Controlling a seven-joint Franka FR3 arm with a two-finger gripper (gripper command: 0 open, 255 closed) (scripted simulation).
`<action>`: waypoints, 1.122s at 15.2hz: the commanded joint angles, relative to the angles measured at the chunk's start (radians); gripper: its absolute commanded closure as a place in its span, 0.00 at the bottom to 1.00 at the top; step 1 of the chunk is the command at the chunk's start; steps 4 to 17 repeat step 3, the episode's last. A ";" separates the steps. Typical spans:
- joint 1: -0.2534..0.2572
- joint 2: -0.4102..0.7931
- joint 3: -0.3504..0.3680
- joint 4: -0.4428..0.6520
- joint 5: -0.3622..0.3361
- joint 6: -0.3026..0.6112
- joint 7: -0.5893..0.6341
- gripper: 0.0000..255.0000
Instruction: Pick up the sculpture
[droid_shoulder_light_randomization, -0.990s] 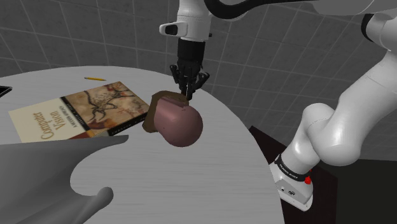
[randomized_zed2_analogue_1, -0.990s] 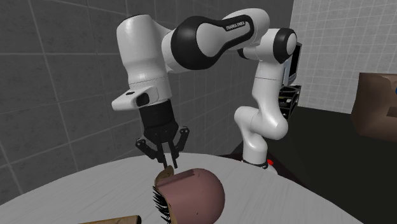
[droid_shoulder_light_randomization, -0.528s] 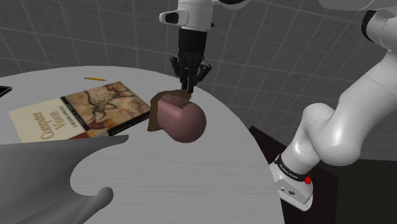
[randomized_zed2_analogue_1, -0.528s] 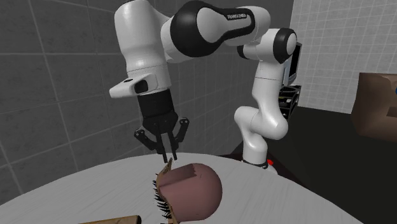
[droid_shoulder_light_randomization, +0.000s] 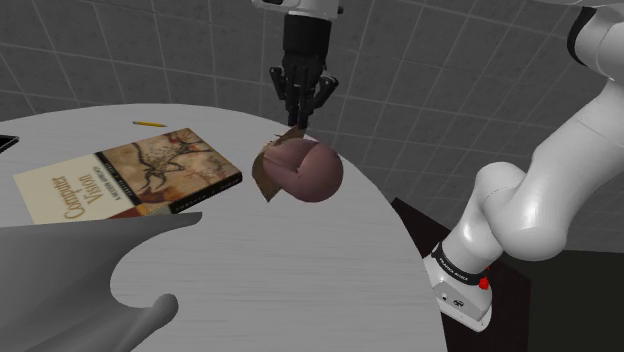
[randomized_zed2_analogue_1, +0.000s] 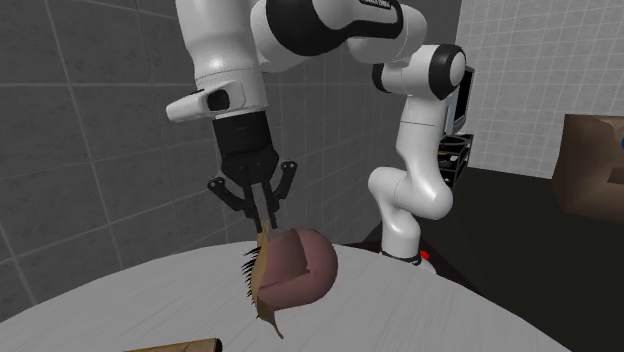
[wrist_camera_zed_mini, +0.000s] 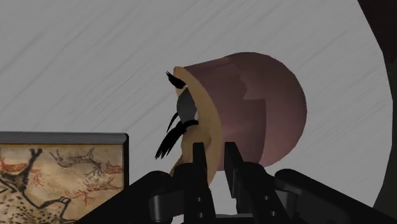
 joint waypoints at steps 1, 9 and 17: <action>0.000 0.005 -0.001 0.034 0.000 -0.028 0.005 1.00; 0.000 0.005 -0.001 0.037 0.000 -0.030 0.006 1.00; 0.000 0.005 -0.001 0.037 0.000 -0.030 0.006 1.00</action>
